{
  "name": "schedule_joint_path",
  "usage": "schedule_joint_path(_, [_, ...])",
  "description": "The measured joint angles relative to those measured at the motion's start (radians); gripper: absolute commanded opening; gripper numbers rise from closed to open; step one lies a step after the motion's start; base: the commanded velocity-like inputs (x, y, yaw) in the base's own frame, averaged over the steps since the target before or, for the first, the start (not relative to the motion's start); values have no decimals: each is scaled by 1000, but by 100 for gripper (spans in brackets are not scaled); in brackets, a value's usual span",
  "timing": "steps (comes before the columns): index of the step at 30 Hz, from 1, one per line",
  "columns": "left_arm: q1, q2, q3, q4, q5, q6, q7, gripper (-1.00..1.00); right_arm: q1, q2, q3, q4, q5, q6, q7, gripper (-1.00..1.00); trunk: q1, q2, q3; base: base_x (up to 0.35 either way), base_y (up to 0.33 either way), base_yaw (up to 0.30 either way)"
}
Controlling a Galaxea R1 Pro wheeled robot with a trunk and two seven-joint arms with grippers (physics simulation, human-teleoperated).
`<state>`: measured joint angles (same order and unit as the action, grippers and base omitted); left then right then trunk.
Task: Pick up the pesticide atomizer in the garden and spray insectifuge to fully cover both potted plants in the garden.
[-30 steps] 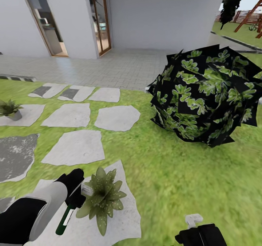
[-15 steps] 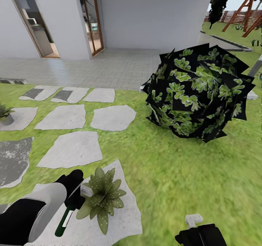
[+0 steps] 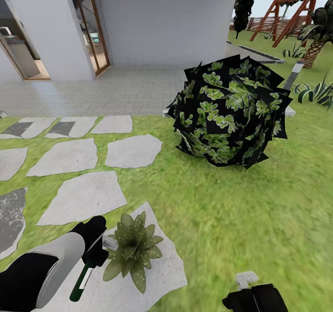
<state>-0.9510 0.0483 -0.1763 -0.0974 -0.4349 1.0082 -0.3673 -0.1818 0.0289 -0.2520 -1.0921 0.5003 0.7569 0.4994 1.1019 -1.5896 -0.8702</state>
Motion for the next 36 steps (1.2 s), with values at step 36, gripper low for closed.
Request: schedule_joint_path(36, [23,-2,5,-1,0,0,0,-100,0,-1,-1,0,0,0,0,100,0,0,0,-75,303,-300])
